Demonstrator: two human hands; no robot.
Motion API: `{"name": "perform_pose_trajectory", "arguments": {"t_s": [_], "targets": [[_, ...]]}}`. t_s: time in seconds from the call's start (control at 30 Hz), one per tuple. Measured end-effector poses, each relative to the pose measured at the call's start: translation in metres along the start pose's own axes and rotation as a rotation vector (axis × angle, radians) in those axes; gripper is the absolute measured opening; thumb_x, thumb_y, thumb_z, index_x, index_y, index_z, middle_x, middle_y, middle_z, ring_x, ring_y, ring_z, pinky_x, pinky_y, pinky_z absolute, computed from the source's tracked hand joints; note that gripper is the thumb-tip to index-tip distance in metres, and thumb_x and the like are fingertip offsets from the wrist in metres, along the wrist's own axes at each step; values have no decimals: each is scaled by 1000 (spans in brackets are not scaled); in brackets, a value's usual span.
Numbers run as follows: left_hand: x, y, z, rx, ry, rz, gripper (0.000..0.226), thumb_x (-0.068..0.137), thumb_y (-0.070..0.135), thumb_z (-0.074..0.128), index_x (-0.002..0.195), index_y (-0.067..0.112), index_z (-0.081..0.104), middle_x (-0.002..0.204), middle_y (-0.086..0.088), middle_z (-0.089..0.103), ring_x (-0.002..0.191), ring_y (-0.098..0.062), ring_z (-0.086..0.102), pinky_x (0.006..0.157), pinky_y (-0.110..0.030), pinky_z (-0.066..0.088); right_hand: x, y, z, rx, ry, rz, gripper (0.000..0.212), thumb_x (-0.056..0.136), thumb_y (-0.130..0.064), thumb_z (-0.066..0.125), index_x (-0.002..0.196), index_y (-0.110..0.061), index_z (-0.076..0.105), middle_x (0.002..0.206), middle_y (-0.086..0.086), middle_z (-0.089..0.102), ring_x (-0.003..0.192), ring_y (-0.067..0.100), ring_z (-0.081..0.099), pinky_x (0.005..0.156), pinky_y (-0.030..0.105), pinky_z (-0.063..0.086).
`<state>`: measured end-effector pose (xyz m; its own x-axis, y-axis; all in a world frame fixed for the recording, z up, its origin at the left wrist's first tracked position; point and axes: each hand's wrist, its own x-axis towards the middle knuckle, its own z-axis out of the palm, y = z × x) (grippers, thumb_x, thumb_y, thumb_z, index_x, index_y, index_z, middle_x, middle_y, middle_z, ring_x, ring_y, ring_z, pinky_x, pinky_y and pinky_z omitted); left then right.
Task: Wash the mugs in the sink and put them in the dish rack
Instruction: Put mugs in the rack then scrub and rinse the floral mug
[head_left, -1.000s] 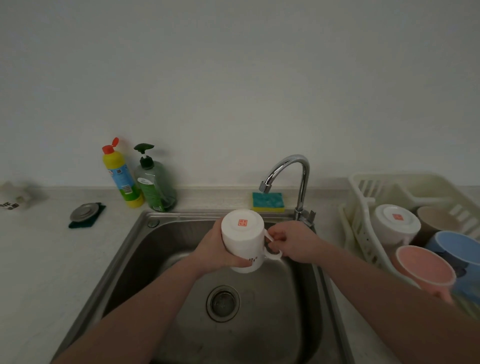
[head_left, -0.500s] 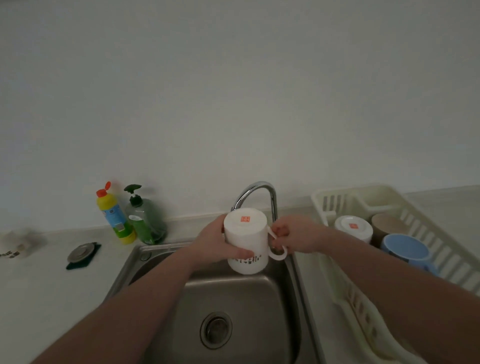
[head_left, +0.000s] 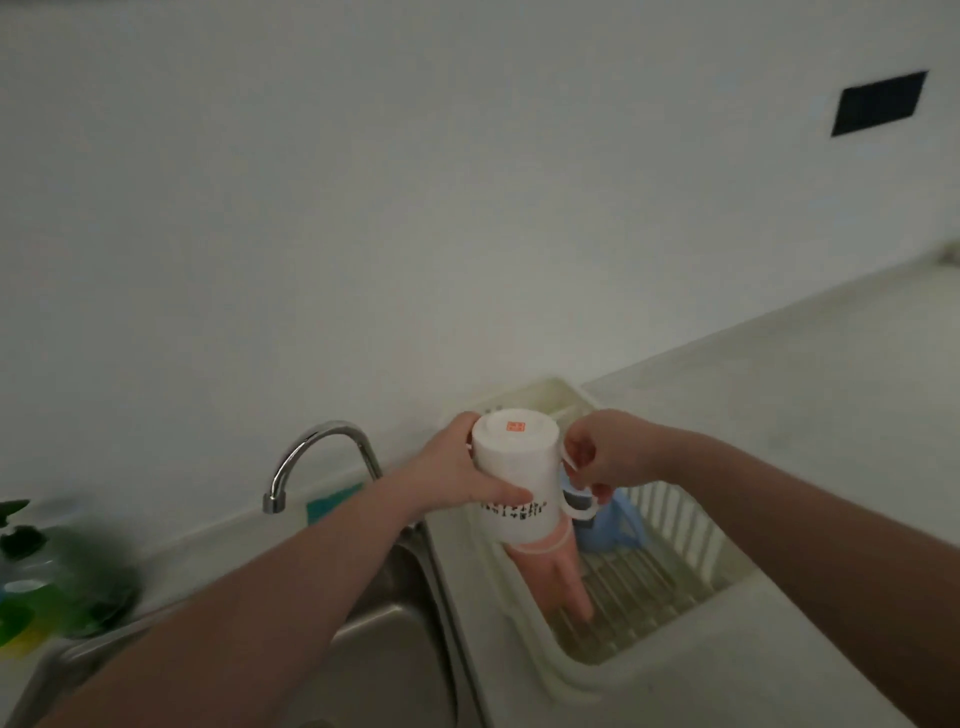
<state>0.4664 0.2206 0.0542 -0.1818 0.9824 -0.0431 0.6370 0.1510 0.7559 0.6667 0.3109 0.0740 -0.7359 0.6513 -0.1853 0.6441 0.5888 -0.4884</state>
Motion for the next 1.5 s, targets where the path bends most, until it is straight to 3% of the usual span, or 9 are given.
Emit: {"name": "perform_pose_trajectory", "arguments": {"t_s": [0.1,0.3,0.53,0.63,0.83,1.17,1.27,1.4,1.5], "targets": [[14,18,35,43,-94,46,90,49,38,93,123,32,42,118,15,55,110,-10,56,90,-38,54,-24,31,-4,15,-22,71,5,78,-2,64,78,-4,59,75,13,72,64,16,71,67,23,58],[26,37,82,87,-253,99,116,47,40,91,142,40,23,131,12,50,118,-14,51,100,-41,48,-53,74,1,58,-50,212,10,80,-1,61,75,-9,57,63,1,68,61,14,70,74,32,60],[25,43,104,166,-359,125,89,60,29,90,126,42,31,111,23,50,108,-7,52,92,-26,46,-62,93,17,46,-99,283,17,82,0,61,75,-13,54,54,-8,63,53,9,66,76,32,59],[24,39,108,171,-365,112,93,60,30,89,133,37,32,115,20,50,110,-6,50,88,-22,43,-60,95,21,44,-109,278,18,85,0,60,76,-15,53,68,-3,64,57,10,67,75,31,59],[24,27,110,280,-379,81,81,59,44,86,121,38,34,110,21,51,107,-7,53,91,-30,48,-48,98,29,-15,-151,279,11,84,1,59,91,-7,60,93,10,71,75,20,72,70,28,60],[25,1,125,615,-270,146,84,45,74,71,114,38,38,110,16,49,101,-10,45,91,-40,46,-32,97,50,-113,-212,289,10,85,0,54,88,-9,58,84,2,62,71,14,66,69,25,59],[25,-2,128,683,-238,164,88,51,73,72,122,34,36,118,13,43,108,-12,36,98,-37,37,-28,97,52,-151,-235,288,11,86,-2,55,96,-4,61,94,8,66,79,18,69,73,27,59],[23,-8,130,700,-232,151,92,55,71,73,130,35,33,126,12,41,117,-13,34,102,-35,30,-23,96,57,-213,-261,271,13,87,-4,55,80,-14,53,78,0,58,73,15,62,70,23,55],[21,-8,132,678,-217,151,93,58,70,73,133,34,32,129,12,39,119,-13,33,103,-35,28,-18,98,60,-216,-287,287,7,87,-5,57,89,-12,58,80,1,58,74,15,61,72,22,54]]}}
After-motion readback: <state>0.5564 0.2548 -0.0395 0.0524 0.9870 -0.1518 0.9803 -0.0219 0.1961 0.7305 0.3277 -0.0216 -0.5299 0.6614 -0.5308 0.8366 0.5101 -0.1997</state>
